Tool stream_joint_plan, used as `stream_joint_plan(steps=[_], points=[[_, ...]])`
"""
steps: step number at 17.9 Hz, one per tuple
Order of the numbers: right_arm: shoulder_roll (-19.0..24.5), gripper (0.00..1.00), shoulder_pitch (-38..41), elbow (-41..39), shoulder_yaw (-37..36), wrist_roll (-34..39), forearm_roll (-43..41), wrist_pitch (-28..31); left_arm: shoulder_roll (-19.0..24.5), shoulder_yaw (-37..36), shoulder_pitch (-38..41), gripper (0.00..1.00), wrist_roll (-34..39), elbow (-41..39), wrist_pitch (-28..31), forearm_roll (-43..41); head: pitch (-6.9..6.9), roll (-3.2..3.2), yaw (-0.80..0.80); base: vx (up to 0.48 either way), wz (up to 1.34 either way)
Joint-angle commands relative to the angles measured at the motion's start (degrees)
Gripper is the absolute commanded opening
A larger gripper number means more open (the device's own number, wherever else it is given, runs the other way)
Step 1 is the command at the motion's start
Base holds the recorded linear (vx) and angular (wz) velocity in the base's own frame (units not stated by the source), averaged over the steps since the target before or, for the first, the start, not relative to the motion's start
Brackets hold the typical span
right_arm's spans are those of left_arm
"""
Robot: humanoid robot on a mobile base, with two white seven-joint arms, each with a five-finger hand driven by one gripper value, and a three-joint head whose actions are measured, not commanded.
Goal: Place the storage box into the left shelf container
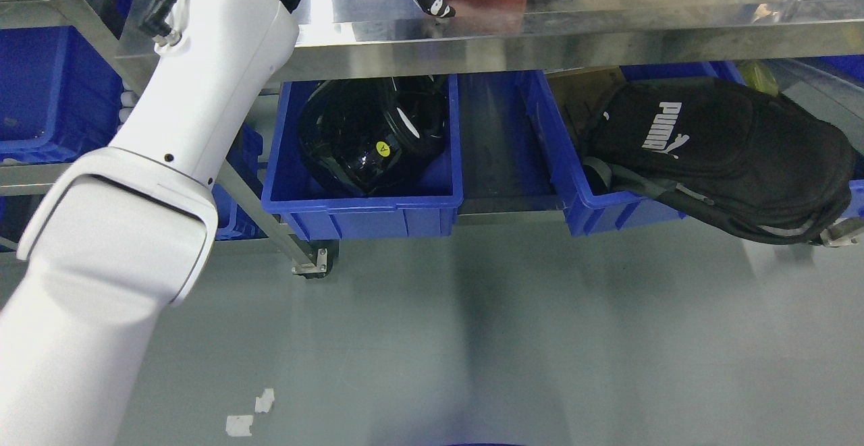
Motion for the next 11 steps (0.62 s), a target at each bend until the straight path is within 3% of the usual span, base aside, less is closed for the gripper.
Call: stream_joint_plan(steps=[1, 2, 5, 11], points=[[-1.00, 1.00, -0.26, -1.00, 0.00, -0.22, -1.23, 0.03, 1.00, 1.61, 0.14, 0.43, 1.85, 1.09, 0.40, -0.25, 0.00, 0.00, 0.00, 0.000, 0.00], [-1.00, 1.00, -0.26, -1.00, 0.00, -0.22, -1.23, 0.03, 1.00, 3.64, 0.14, 0.31, 1.86, 1.09, -0.12, 0.01, 0.00, 0.00, 0.00, 0.000, 0.00], [-1.00, 1.00, -0.26, -1.00, 0.00, -0.14, -1.23, -0.06, 1.00, 9.17, 1.19, 0.13, 1.68, 1.09, -1.97, 0.45, 0.00, 0.00, 0.00, 0.000, 0.00], [-1.00, 1.00, -0.26, -1.00, 0.00, -0.14, -1.23, 0.03, 1.00, 24.63, 7.76, 0.01, 0.98, -1.97, -5.30, 14.74, 0.00, 0.00, 0.00, 0.000, 0.00]])
